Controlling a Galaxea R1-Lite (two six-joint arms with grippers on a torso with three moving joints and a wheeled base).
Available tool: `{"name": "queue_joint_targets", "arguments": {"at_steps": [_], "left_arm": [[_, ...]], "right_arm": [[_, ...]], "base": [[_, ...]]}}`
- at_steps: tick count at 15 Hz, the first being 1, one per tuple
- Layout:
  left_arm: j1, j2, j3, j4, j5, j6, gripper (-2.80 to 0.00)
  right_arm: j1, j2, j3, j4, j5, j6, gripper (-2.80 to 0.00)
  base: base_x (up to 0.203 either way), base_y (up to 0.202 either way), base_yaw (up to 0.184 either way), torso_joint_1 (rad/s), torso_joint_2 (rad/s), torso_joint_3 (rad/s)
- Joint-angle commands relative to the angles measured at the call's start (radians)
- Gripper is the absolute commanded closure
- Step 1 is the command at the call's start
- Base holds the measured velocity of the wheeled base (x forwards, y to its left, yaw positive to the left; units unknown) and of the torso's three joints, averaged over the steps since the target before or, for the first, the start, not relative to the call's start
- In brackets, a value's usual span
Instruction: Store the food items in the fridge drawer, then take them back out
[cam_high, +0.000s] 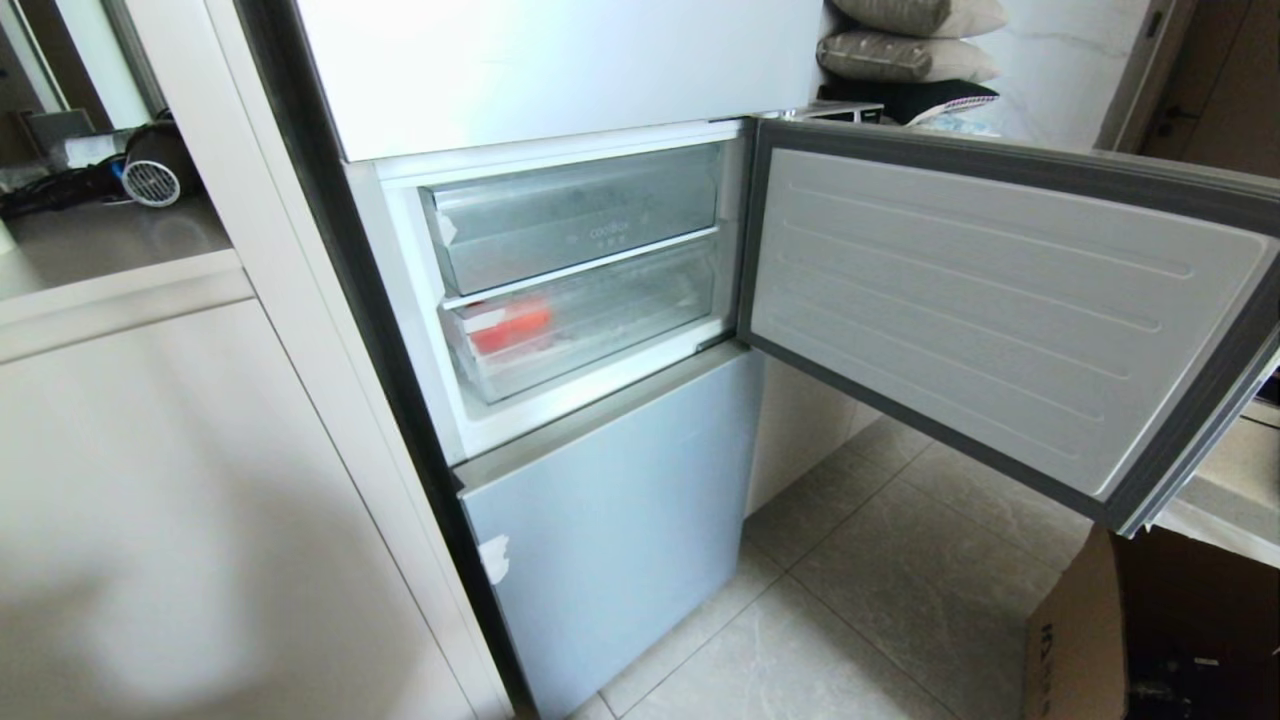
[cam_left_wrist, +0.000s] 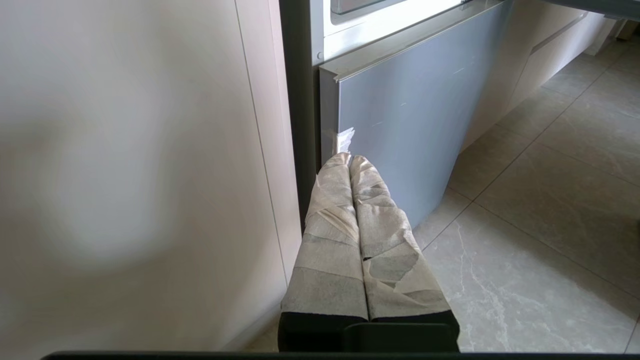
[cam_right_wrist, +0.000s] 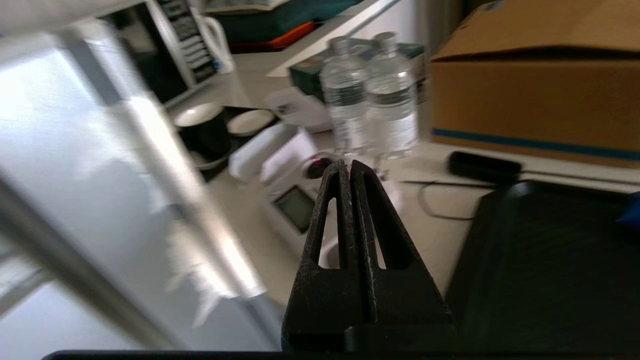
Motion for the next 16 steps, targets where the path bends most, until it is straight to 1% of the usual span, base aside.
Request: {"name": "queue_joint_targets", "arguments": {"at_steps": [1,2,4,6,7,9,11,13,14,16], "left_arm": [[0.0,0.002,0.0,0.0,0.0,0.0,0.0],[0.0,0.002,0.0,0.0,0.0,0.0,0.0],[0.0,0.002,0.0,0.0,0.0,0.0,0.0],[0.0,0.002,0.0,0.0,0.0,0.0,0.0],[0.0,0.002,0.0,0.0,0.0,0.0,0.0],[0.0,0.002,0.0,0.0,0.0,0.0,0.0],[0.0,0.002,0.0,0.0,0.0,0.0,0.0],[0.0,0.002,0.0,0.0,0.0,0.0,0.0],[0.0,0.002,0.0,0.0,0.0,0.0,0.0],[0.0,0.002,0.0,0.0,0.0,0.0,0.0]], "right_arm": [[0.002,0.067,-0.016,-0.038,-0.011,-0.044,0.0],[0.011,0.099,-0.019,-0.086,-0.013,-0.056,0.0],[0.028,0.177,-0.023,-0.235,-0.014,-0.097,0.0],[0.039,0.23,-0.024,-0.351,-0.012,-0.107,0.0],[0.041,0.249,-0.025,-0.386,-0.009,-0.107,0.0],[0.049,0.281,-0.056,-0.399,0.011,-0.102,0.0],[0.052,0.306,-0.088,-0.399,0.093,-0.066,0.0],[0.052,0.306,-0.089,-0.399,0.231,-0.024,0.0],[0.052,0.308,-0.093,-0.399,0.275,-0.018,0.0],[0.057,0.315,-0.126,-0.399,0.285,-0.01,0.0]], "base": [[0.0,0.0,0.0,0.0,0.0,0.0],[0.0,0.0,0.0,0.0,0.0,0.0],[0.0,0.0,0.0,0.0,0.0,0.0],[0.0,0.0,0.0,0.0,0.0,0.0],[0.0,0.0,0.0,0.0,0.0,0.0],[0.0,0.0,0.0,0.0,0.0,0.0],[0.0,0.0,0.0,0.0,0.0,0.0],[0.0,0.0,0.0,0.0,0.0,0.0],[0.0,0.0,0.0,0.0,0.0,0.0],[0.0,0.0,0.0,0.0,0.0,0.0]]}}
